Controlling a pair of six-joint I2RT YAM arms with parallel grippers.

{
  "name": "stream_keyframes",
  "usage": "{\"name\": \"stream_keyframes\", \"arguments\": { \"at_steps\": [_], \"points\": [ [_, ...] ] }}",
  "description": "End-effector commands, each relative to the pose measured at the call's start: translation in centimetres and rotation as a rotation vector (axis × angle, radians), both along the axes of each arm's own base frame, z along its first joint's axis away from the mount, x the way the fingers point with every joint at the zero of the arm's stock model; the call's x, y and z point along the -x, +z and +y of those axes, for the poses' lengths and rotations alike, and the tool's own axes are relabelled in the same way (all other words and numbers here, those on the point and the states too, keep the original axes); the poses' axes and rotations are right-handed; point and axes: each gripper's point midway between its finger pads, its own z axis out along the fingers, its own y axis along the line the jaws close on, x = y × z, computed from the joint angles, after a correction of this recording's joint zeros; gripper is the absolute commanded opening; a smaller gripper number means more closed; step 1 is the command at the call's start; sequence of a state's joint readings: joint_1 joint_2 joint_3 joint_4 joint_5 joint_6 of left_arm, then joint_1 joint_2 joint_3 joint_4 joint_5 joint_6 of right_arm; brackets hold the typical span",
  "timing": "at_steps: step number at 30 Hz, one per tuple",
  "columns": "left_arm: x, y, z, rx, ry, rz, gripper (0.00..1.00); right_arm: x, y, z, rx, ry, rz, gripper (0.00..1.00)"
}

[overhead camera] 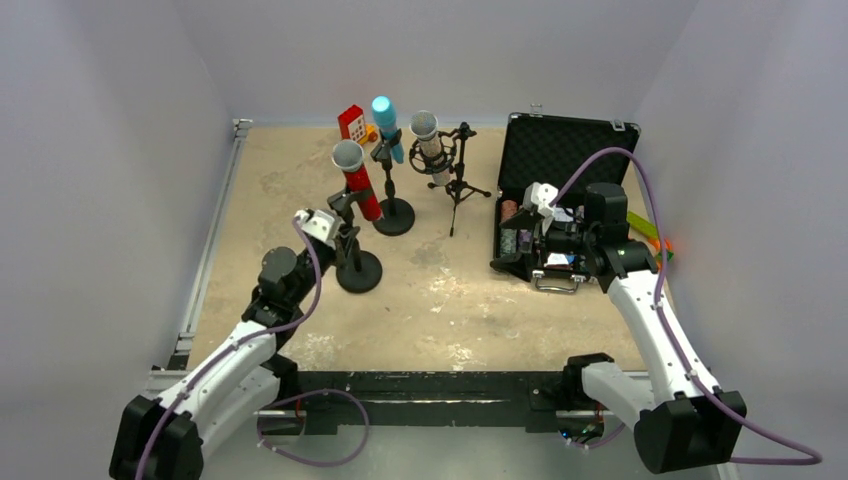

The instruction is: Attach the microphones to the stand

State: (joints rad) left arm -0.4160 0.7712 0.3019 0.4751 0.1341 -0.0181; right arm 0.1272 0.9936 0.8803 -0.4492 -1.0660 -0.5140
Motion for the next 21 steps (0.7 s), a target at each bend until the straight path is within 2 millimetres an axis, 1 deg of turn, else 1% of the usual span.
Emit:
{"name": "stream_keyframes", "arguments": {
  "at_steps": [1, 6, 8, 12, 17, 21],
  "points": [
    [-4.0, 7.6, 3.1, 0.093, 0.135, -0.210, 0.00, 0.1, 0.6, 0.0, -0.009, 0.018, -0.029, 0.92],
    [-8.8, 9.3, 5.0, 0.128, 0.202, -0.236, 0.00, 0.1, 0.5, -0.1, -0.010, 0.016, -0.027, 0.92],
    [-10.6, 9.1, 5.3, 0.130, 0.211, -0.234, 0.00, 0.0, 0.5, -0.1, -0.009, 0.012, -0.027, 0.92],
    [-13.2, 9.1, 5.9, 0.118, 0.227, -0.265, 0.00, -0.2, 0.4, -0.2, -0.007, 0.009, -0.024, 0.92],
    [-15.8, 7.8, 5.8, 0.112, 0.229, -0.234, 0.00, -0.3, 0.1, -0.3, -0.007, 0.007, -0.012, 0.92],
    [-16.8, 6.0, 6.2, 0.113, 0.250, -0.198, 0.00, -0.4, -0.1, -0.3, -0.005, 0.004, -0.006, 0.92]
  ]
}}
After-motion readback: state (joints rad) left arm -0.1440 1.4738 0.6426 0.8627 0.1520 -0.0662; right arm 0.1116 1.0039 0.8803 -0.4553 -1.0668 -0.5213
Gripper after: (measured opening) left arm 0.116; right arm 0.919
